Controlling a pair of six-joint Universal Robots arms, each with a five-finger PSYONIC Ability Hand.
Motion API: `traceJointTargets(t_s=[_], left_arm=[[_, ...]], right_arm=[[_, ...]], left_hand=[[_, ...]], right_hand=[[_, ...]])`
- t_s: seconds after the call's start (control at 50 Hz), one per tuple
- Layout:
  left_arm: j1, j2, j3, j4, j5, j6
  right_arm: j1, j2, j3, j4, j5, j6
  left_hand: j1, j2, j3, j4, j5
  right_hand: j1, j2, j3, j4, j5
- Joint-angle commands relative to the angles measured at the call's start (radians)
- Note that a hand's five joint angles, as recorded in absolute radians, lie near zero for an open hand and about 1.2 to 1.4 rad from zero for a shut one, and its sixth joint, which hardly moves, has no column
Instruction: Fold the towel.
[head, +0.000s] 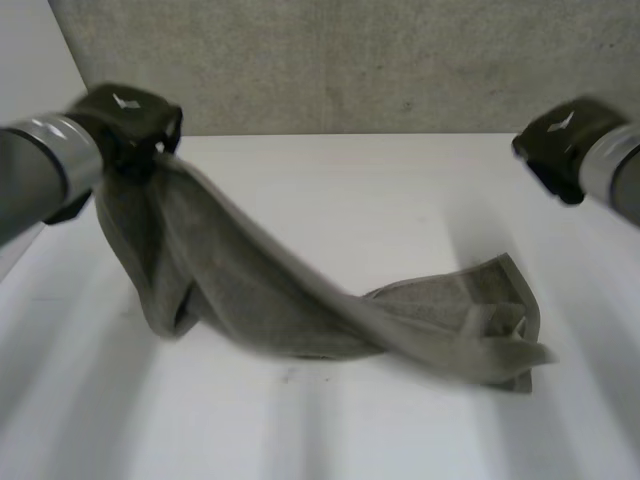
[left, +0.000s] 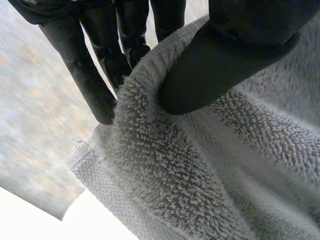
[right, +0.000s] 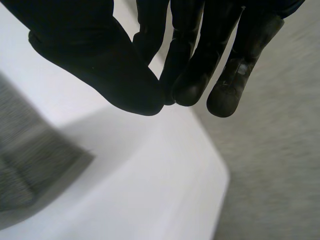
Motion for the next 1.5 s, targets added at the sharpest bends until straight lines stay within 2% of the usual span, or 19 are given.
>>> traceJointTargets(t_s=[0.02,0.1,0.12,0.2,0.26,0.36,0.42,0.46,0.58,0.7,0.84,1.1,1.18,1.2,1.22,1.24,1.26,1.42,1.5], left_arm=[[-0.002,-0.189,0.048,-0.016,-0.006,0.038],[-0.002,-0.206,0.034,-0.016,-0.006,0.038],[-0.002,-0.210,0.027,-0.013,-0.004,0.036],[-0.002,-0.212,0.019,-0.009,-0.002,0.036],[-0.002,-0.212,0.020,-0.006,-0.002,0.036],[-0.002,-0.217,0.017,-0.004,-0.002,0.033],[-0.002,-0.218,0.014,-0.004,-0.002,0.032],[-0.002,-0.220,0.005,-0.003,-0.001,0.032],[-0.002,-0.224,-0.007,0.014,-0.002,0.030],[-0.001,-0.224,-0.020,0.037,-0.004,0.025],[0.001,-0.224,-0.030,0.040,-0.002,0.007],[0.001,-0.224,-0.041,0.045,-0.001,0.007],[0.001,-0.224,-0.050,0.054,-0.001,0.007],[0.001,-0.224,-0.053,0.059,-0.001,0.007],[0.001,-0.224,-0.056,0.060,-0.001,0.007],[0.001,-0.224,-0.056,0.060,-0.001,0.007],[0.001,-0.224,-0.061,0.060,-0.002,0.007],[0.003,-0.180,-0.105,0.053,-0.004,0.007],[0.006,-0.123,-0.182,0.050,0.001,0.010]], right_arm=[[0.002,0.138,0.010,-0.060,-0.002,0.080],[-0.006,0.132,0.058,-0.104,-0.019,0.178],[-0.009,0.124,0.089,-0.110,-0.034,0.221],[-0.010,0.051,0.203,-0.116,-0.103,0.325],[-0.012,0.012,0.259,-0.116,-0.138,0.349],[-0.021,-0.137,0.512,-0.125,-0.307,0.352],[-0.018,-0.178,0.572,-0.140,-0.341,0.353],[-0.006,-0.271,0.694,-0.202,-0.379,0.353],[-0.001,-0.319,0.860,-0.330,-0.384,0.356],[0.002,-0.307,0.914,-0.409,-0.361,0.393],[0.019,-0.224,0.952,-0.527,-0.249,0.517],[0.080,-0.106,0.948,-0.595,-0.230,0.582],[0.083,-0.083,0.942,-0.596,-0.230,0.582],[0.083,-0.074,0.939,-0.596,-0.229,0.582],[0.082,-0.072,0.931,-0.598,-0.226,0.582],[0.082,-0.072,0.931,-0.598,-0.226,0.582],[0.070,-0.080,0.919,-0.601,-0.221,0.583],[0.063,-0.240,0.748,-0.516,-0.180,0.513],[0.048,-0.243,0.637,-0.304,-0.180,0.349]], left_hand=[[0.189,0.178,0.180,0.177,0.182],[0.189,0.178,0.180,0.177,0.182],[0.189,0.178,0.180,0.177,0.182],[0.189,0.178,0.180,0.177,0.182],[0.189,0.178,0.180,0.177,0.182],[0.189,0.178,0.180,0.177,0.182],[0.189,0.178,0.180,0.177,0.182],[0.189,0.178,0.180,0.177,0.182],[0.189,0.178,0.180,0.177,0.182],[0.189,0.178,0.180,0.177,0.182],[0.189,0.178,0.180,0.177,0.182],[0.189,0.178,0.180,0.177,0.182],[0.189,0.178,0.180,0.177,0.182],[0.189,0.178,0.180,0.177,0.182],[0.189,0.178,0.180,0.177,0.182],[0.189,0.178,0.180,0.177,0.182],[0.189,0.178,0.180,0.177,0.182],[0.189,0.178,0.180,0.177,0.182],[0.189,0.178,0.180,0.177,0.182]], right_hand=[[-0.307,-0.480,-0.494,-0.491,-0.355],[-0.485,-0.657,-0.672,-0.669,-0.533],[-0.592,-0.765,-0.779,-0.776,-0.641],[-0.725,-0.897,-0.912,-0.909,-0.773],[-0.746,-0.918,-0.933,-0.930,-0.794],[-0.752,-0.924,-0.939,-0.936,-0.800],[-0.740,-0.913,-0.927,-0.924,-0.789],[-0.734,-0.907,-0.921,-0.918,-0.783],[-0.766,-0.939,-0.953,-0.951,-0.815],[-0.805,-0.977,-0.992,-0.989,-0.853],[-0.790,-0.963,-0.977,-0.974,-0.839],[-0.705,-0.878,-0.892,-0.889,-0.753],[-0.576,-0.748,-0.763,-0.760,-0.624],[-0.340,-0.513,-0.527,-0.524,-0.389],[0.083,-0.089,-0.103,-0.101,0.035],[0.088,-0.085,-0.099,-0.096,0.039],[0.226,0.054,0.039,0.042,0.178],[0.228,0.055,0.041,0.044,0.179],[0.228,0.055,0.041,0.044,0.179]])
